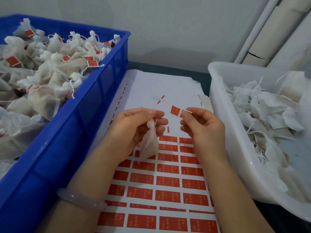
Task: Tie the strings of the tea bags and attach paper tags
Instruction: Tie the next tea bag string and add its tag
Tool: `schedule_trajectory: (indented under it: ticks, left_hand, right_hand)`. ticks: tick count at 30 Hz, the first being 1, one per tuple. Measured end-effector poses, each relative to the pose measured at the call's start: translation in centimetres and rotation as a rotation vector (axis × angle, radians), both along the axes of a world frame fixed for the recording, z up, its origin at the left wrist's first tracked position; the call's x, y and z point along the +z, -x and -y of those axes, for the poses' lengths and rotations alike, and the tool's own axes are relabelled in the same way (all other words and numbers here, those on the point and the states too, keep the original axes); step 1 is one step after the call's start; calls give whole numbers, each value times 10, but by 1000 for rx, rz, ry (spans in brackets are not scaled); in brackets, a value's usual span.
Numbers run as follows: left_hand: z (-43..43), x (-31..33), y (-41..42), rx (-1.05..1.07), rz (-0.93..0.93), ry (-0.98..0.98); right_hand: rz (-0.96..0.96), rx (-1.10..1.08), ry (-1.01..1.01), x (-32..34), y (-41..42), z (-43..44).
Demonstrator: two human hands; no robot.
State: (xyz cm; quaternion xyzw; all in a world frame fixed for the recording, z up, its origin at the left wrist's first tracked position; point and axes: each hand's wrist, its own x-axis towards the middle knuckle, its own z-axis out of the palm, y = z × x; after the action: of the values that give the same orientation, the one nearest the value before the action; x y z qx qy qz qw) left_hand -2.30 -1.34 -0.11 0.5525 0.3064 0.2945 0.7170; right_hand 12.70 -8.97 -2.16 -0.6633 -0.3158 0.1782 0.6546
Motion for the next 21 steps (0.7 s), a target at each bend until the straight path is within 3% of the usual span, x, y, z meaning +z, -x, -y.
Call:
schedule_trajectory:
  ticks: [3,11,17,21]
  left_hand:
    - [1,3,2,-11,66,9]
    - [5,6,-1,-7,14,-113]
    - [6,4,-1,4,17,-150]
    - [8,3,-1,-41,27,-194]
  right_hand:
    - [-59,-4,-25,0,0,0]
    - [-181,25,-95,4,1,1]
    - [-452,253,-255,14,2,8]
    - [-332,384,-166,15,6,9]
